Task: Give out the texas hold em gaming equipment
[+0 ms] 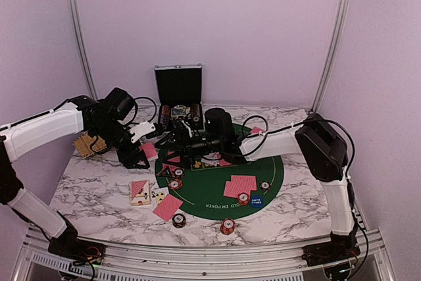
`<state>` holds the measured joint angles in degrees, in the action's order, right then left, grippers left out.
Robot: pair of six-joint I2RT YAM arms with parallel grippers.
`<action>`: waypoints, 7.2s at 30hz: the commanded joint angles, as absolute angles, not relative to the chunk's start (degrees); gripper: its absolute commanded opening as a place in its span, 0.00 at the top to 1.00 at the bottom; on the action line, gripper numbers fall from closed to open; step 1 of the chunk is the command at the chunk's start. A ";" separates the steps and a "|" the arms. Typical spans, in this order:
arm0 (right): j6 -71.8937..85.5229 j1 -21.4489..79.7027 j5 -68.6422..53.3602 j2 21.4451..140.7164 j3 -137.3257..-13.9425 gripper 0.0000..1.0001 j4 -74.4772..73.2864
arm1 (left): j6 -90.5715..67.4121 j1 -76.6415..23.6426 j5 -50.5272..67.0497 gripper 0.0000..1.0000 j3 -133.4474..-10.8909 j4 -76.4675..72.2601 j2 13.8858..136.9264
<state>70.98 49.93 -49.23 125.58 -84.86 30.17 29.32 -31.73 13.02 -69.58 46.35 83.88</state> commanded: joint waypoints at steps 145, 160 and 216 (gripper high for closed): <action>34.18 25.61 -28.50 118.87 -83.25 0.65 -14.40 | 35.72 -31.09 10.21 1.00 -50.36 37.59 82.21; 33.74 27.77 -27.39 108.88 -80.55 0.33 -17.11 | 41.13 -19.96 8.39 1.00 -44.34 36.79 79.45; 9.49 21.93 40.97 74.70 -35.36 0.01 30.64 | 14.64 1.56 15.31 0.01 -39.78 -1.51 73.25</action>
<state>20.49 22.26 19.86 78.78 -44.80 1.91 23.81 -2.72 12.58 -46.22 18.46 75.94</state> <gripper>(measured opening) 0.990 0.988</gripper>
